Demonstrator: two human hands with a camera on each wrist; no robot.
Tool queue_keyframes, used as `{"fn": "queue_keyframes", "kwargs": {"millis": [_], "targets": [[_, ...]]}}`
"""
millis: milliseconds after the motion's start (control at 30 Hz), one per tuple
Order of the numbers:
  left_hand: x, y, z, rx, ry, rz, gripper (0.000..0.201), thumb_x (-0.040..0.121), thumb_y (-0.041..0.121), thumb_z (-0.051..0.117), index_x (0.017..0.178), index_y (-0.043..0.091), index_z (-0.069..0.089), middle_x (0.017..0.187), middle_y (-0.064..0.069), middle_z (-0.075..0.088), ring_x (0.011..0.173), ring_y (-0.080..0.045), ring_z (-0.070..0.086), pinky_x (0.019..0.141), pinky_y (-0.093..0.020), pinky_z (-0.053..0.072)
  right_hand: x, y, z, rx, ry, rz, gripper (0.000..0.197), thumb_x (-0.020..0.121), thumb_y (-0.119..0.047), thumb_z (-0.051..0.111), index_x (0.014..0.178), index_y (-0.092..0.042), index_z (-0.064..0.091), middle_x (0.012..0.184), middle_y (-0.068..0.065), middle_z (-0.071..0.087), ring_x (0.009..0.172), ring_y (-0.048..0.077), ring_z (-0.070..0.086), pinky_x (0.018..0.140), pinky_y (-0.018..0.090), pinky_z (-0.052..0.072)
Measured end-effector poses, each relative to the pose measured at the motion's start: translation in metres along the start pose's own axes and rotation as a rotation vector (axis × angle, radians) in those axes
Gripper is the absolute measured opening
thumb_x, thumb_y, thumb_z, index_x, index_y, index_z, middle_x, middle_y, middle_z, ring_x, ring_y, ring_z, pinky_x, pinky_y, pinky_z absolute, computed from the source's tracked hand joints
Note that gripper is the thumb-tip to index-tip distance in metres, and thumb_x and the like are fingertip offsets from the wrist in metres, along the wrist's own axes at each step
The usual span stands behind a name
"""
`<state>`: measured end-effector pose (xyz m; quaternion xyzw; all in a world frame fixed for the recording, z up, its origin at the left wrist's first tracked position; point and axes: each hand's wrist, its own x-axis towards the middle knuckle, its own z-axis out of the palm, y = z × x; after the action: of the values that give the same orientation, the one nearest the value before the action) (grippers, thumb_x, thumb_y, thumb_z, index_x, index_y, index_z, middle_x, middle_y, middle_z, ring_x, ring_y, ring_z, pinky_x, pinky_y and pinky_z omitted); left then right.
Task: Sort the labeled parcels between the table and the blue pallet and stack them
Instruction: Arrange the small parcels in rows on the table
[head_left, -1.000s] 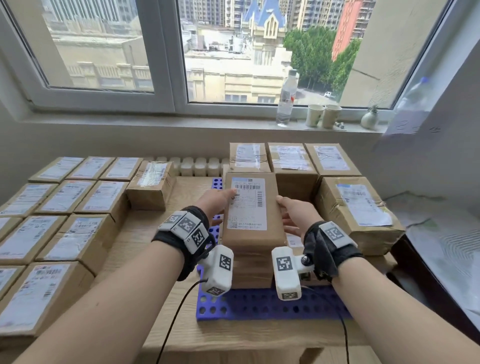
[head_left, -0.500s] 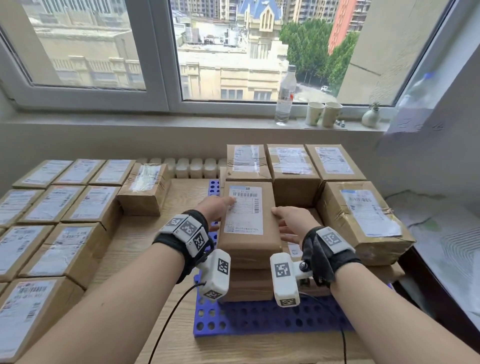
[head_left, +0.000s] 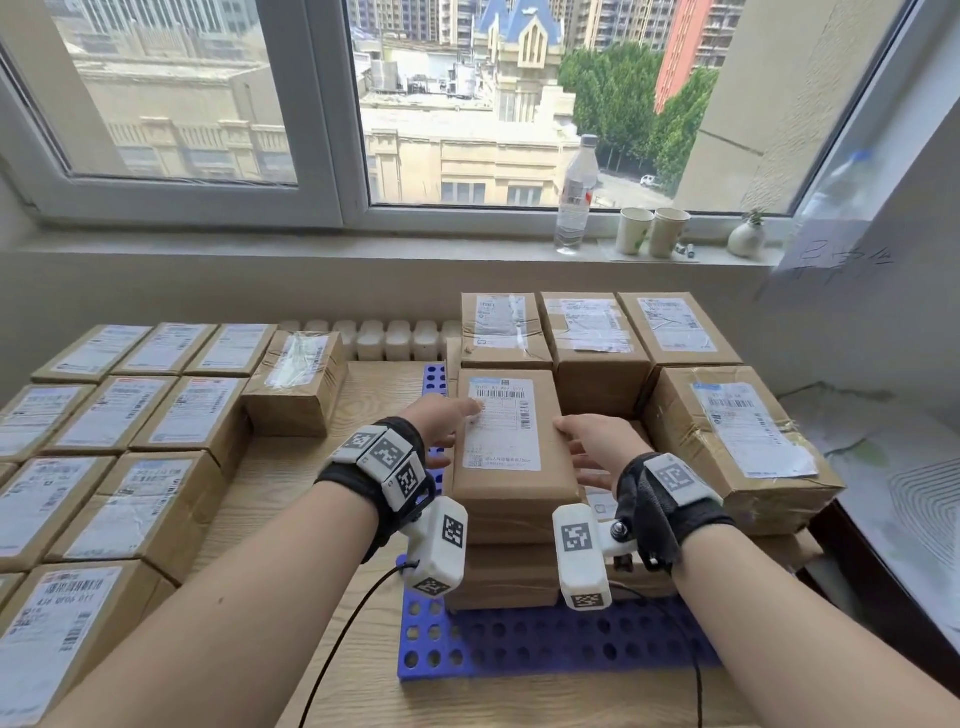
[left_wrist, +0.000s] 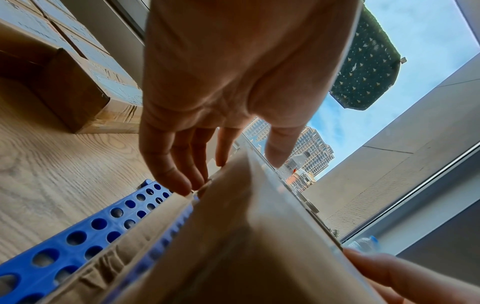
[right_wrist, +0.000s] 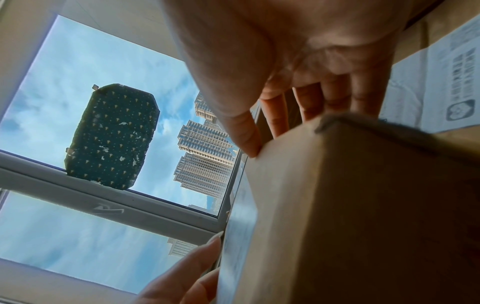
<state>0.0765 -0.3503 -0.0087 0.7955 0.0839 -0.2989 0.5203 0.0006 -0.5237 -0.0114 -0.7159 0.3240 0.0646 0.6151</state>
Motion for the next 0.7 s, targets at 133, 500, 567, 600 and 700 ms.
{"fn": "queue_keyframes", "kwargs": {"millis": [133, 500, 567, 600, 700], "targets": [[0.000, 0.000, -0.001, 0.006, -0.007, -0.012, 0.040, 0.091, 0.039, 0.058, 0.124, 0.016, 0.052, 0.114, -0.004, 0.062, 0.105, -0.019, 0.060, 0.092, -0.042, 0.052, 0.001, 0.000, -0.002, -0.014, 0.011, -0.007, 0.011, 0.091, -0.026, 0.060, 0.087, -0.016, 0.061, 0.086, 0.005, 0.063, 0.079, 0.019, 0.062, 0.090, 0.041, 0.053], [-0.029, 0.035, -0.027, 0.178, 0.090, 0.152, 0.057, 0.094, 0.041, 0.053, 0.141, 0.010, 0.043, 0.141, -0.011, 0.046, 0.124, -0.027, 0.047, 0.097, -0.047, 0.046, -0.014, -0.032, -0.017, -0.155, 0.079, -0.214, 0.013, 0.089, -0.020, 0.061, 0.101, -0.017, 0.065, 0.106, 0.005, 0.060, 0.105, 0.021, 0.056, 0.084, 0.037, 0.053], [-0.036, 0.041, -0.033, 0.189, 0.098, 0.171, 0.055, 0.094, 0.041, 0.054, 0.138, 0.010, 0.045, 0.140, -0.010, 0.047, 0.123, -0.027, 0.047, 0.092, -0.046, 0.047, -0.019, -0.040, -0.019, -0.181, 0.071, -0.258, 0.013, 0.090, -0.020, 0.061, 0.102, -0.019, 0.064, 0.112, 0.004, 0.059, 0.110, 0.021, 0.054, 0.079, 0.033, 0.051], [-0.040, 0.044, -0.036, 0.194, 0.108, 0.181, 0.054, 0.094, 0.040, 0.054, 0.137, 0.010, 0.045, 0.139, -0.010, 0.047, 0.123, -0.026, 0.047, 0.090, -0.046, 0.047, -0.021, -0.045, -0.019, -0.183, 0.066, -0.276, 0.014, 0.089, -0.020, 0.060, 0.103, -0.019, 0.064, 0.112, 0.004, 0.059, 0.111, 0.021, 0.054, 0.078, 0.032, 0.051], [-0.053, 0.054, -0.049, 0.191, 0.147, 0.206, 0.052, 0.094, 0.041, 0.054, 0.137, 0.012, 0.045, 0.140, -0.010, 0.047, 0.126, -0.027, 0.046, 0.092, -0.048, 0.047, -0.028, -0.062, -0.016, -0.183, 0.057, -0.322, 0.012, 0.088, -0.021, 0.060, 0.098, -0.023, 0.065, 0.109, 0.003, 0.061, 0.109, 0.020, 0.056, 0.078, 0.032, 0.053]]}}
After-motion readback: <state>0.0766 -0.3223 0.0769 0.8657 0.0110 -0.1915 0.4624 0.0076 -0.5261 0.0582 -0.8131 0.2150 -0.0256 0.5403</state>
